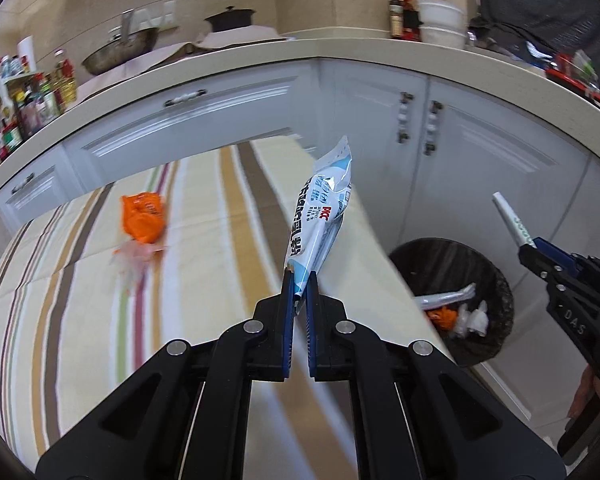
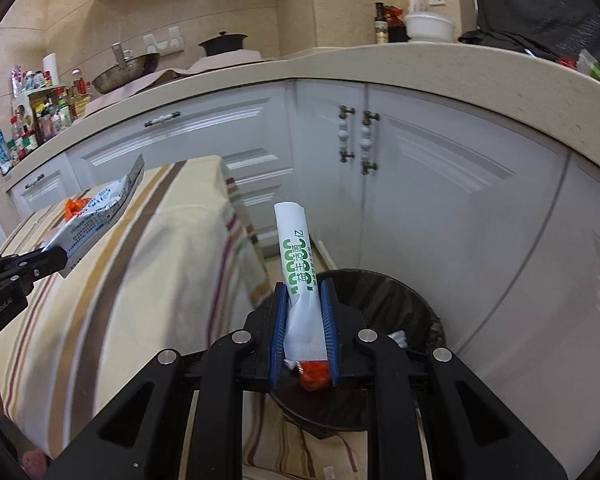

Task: Collect trash
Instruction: 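Carry both items over the bin and open both grippers to drop them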

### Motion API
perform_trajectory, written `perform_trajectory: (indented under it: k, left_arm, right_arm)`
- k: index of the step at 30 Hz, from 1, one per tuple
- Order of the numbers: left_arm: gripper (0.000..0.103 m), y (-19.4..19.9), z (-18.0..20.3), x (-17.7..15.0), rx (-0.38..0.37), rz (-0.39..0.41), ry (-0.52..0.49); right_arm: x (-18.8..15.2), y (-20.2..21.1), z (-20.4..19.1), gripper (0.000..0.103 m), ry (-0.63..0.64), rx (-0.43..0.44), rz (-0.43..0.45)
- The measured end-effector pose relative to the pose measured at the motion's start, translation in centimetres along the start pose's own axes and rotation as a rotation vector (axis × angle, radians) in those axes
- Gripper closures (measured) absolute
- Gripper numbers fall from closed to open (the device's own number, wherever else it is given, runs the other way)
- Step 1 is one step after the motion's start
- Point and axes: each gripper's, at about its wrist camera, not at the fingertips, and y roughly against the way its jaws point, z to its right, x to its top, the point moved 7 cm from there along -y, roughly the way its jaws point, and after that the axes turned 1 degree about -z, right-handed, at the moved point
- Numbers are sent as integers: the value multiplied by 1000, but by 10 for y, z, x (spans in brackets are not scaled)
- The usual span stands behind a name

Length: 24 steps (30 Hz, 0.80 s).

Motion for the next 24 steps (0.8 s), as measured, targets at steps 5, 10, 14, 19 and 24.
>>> perform_trajectory:
  k: [5,10,14,19,24]
  left_arm:
    - [98,-8,53,1,-61,-7,-69]
    - [98,-18,95,5,-98,-12,-125]
    - [86,-38,126,9,-119,-45,-182]
    - [67,-57,134,7,-99,-64,-186]
    - [66,-52,118,7,-84,-60,-144]
  right_arm:
    - [-9,1,30,84,-29,-44,-12]
    - [-12,-4,50,84,-44,-70,-17]
    - [-11,-19,63,80,-50,-77,-16]
    - [-16,-39,78,60,-76,-112,-36]
    - [-19,-33,75,57,-86,-112,-32]
